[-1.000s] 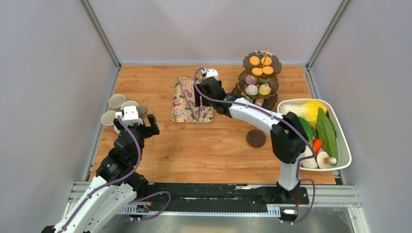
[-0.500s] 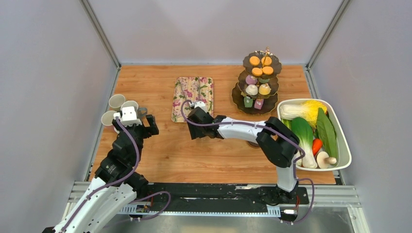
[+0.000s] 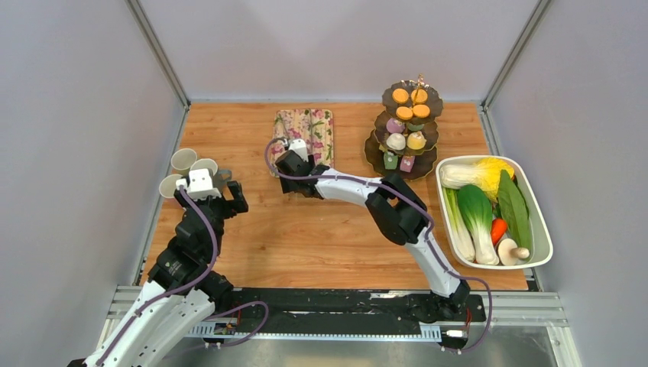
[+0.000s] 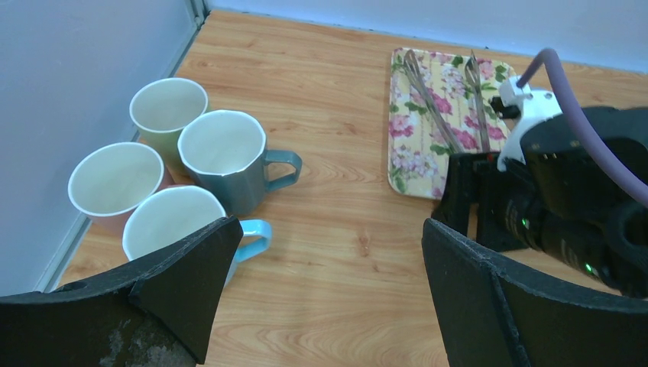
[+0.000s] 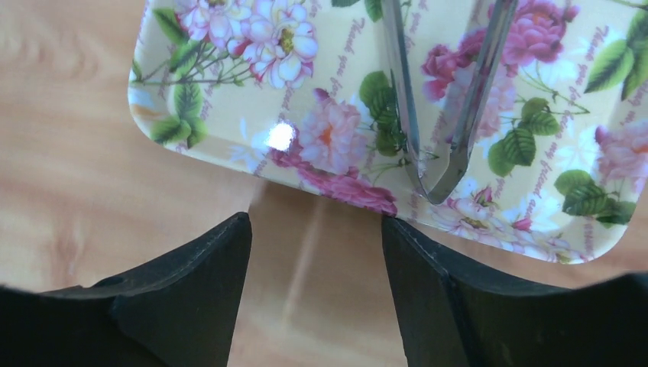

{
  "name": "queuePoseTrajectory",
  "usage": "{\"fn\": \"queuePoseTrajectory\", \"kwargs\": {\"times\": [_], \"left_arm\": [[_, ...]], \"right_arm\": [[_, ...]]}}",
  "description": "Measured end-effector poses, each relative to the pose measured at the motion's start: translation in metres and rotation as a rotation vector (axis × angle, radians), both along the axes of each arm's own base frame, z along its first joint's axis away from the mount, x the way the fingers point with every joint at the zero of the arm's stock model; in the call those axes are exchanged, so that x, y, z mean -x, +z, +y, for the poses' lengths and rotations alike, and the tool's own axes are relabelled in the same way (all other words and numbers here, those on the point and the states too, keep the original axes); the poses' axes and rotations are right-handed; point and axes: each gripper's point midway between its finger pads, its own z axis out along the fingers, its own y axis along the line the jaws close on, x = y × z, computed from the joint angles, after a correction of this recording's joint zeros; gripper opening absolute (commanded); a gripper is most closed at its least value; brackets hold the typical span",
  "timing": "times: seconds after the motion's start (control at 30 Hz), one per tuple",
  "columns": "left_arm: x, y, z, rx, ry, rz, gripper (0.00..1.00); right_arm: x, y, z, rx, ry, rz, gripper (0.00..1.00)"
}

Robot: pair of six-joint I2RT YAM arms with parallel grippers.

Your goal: Serve the afternoon tea

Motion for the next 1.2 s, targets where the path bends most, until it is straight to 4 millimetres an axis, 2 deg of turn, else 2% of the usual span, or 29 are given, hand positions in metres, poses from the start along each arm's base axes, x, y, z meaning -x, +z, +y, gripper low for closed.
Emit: {"fn": "queuePoseTrajectory", "kwargs": {"times": [0.2, 0.3, 0.37, 0.43, 0.5, 0.67, 0.73, 0.83, 0.9, 1.07, 1.2], "left_arm": [[0.001, 0.0, 0.0, 0.002, 0.001, 0.0, 1.0], [0.001, 0.0, 0.0, 0.004, 0.001, -0.001, 1.0], [0.001, 0.001, 0.001, 0.006, 0.0, -0.005, 1.0], [0.002, 0.002, 0.001, 0.009, 0.0, -0.009, 1.0], [0.003, 0.003, 0.001, 0.012, -0.003, -0.014, 1.0], [0.004, 0.005, -0.001, 0.017, -0.012, -0.02, 1.0], [0.004, 0.005, -0.001, 0.017, -0.013, -0.022, 1.0], [0.004, 0.005, -0.001, 0.017, -0.012, -0.022, 1.0], [0.004, 0.005, 0.0, 0.016, -0.009, -0.022, 1.0], [0.004, 0.004, 0.004, 0.005, 0.016, -0.02, 1.0], [0.001, -0.001, 0.011, -0.026, 0.064, 0.002, 1.0]], "right_arm": [[-0.063, 0.004, -0.007, 0.018, -0.046, -0.077, 0.76], [-0.074, 0.008, -0.019, 0.031, -0.046, -0.086, 0.79], [-0.071, 0.013, -0.025, 0.036, -0.039, -0.085, 0.82], [-0.059, 0.019, -0.035, 0.05, -0.027, -0.074, 0.84], [-0.038, 0.032, -0.051, 0.063, -0.016, -0.063, 0.88], [0.005, 0.089, -0.099, 0.054, -0.039, -0.09, 0.96], [0.022, 0.114, -0.127, 0.046, -0.078, -0.11, 1.0], [0.046, 0.13, -0.171, 0.056, -0.15, -0.115, 1.0], [0.062, 0.127, -0.198, 0.075, -0.19, -0.093, 1.0], [0.105, 0.088, -0.262, 0.137, -0.286, 0.02, 1.0], [0.13, 0.063, -0.294, 0.153, -0.343, 0.091, 1.0]]}}
